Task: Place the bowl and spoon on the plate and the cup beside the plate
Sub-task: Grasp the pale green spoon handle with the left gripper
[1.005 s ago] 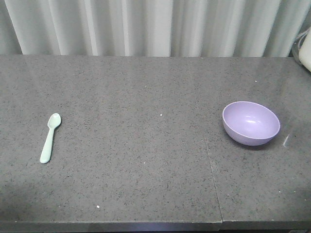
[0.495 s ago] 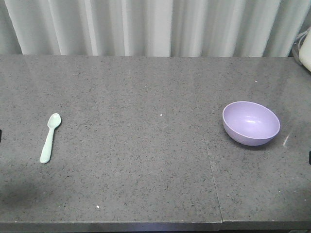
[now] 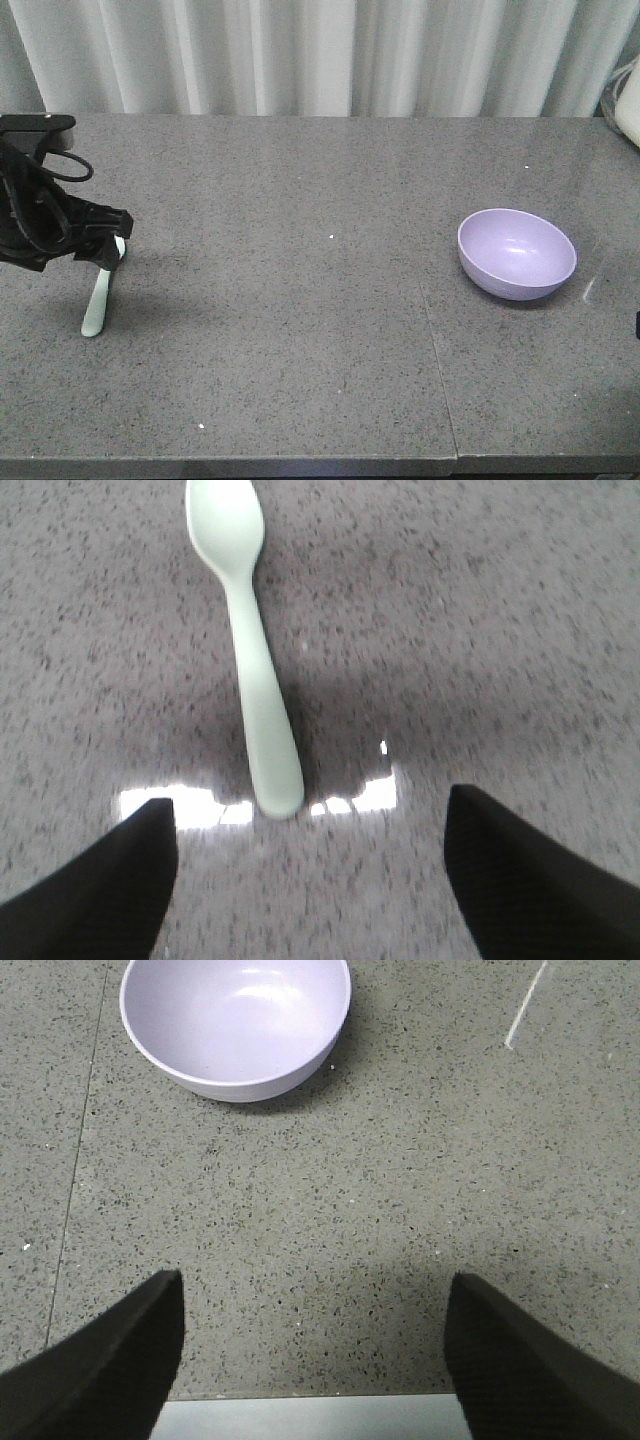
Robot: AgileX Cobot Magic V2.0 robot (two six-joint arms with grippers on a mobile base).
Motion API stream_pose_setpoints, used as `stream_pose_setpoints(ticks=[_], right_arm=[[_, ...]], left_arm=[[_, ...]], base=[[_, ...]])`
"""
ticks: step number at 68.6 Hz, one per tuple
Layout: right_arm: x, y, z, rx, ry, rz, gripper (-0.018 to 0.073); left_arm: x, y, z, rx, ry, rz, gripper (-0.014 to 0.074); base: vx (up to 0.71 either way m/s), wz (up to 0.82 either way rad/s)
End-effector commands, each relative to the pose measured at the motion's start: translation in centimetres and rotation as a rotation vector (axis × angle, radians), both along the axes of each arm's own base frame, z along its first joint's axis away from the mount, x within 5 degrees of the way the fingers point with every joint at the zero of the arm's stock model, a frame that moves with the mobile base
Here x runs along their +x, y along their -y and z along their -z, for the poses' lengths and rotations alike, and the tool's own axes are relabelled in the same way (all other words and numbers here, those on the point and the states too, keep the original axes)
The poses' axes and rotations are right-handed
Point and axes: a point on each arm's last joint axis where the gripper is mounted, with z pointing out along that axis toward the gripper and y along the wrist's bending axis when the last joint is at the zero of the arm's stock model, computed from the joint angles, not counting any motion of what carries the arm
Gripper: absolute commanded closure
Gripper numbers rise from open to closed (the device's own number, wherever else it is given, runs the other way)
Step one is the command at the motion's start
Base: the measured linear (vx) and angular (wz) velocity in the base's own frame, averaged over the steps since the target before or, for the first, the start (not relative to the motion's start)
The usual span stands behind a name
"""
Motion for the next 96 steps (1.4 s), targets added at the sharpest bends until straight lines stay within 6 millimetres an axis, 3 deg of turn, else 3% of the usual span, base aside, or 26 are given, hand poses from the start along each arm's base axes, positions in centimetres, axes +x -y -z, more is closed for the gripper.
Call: stream_pose_setpoints(ticks=[1,19,61,84,96], right_arm=[[0.4,0.1,-1.4,-0.01,0.086,-0.004,0.0024],[0.5,0.1,-1.4,-0.009,0.096,-0.004,0.0024],[0.5,0.1,-1.5,-0.009,0.101,-0.004,0.0024],[0.5,0.1,-1.5,-0.009,0.101,-0.004,0.0024],[0.5,0.1,-1.4,-0.009,0.1,-0.004,0.0024]], left_arm=[[1.6,0.5,-1.1,-0.016,0.064,-0.022,0.0074],[4.4,0.6,1.5,0.019,-0.005,-0.068,0.0074],[6.7,0.6,6.6,0.061,-0.108,-0.093,0.0074],[7.1,0.7,7.6,0.062,-0.118,-0.092,0.0076],[7.2,0.7,7.5,0.06,-0.11,-0.092,0.0136]], base=[[0.0,0.0],[0.0,0.0],[0.0,0.0],[0.0,0.0],[0.0,0.0]])
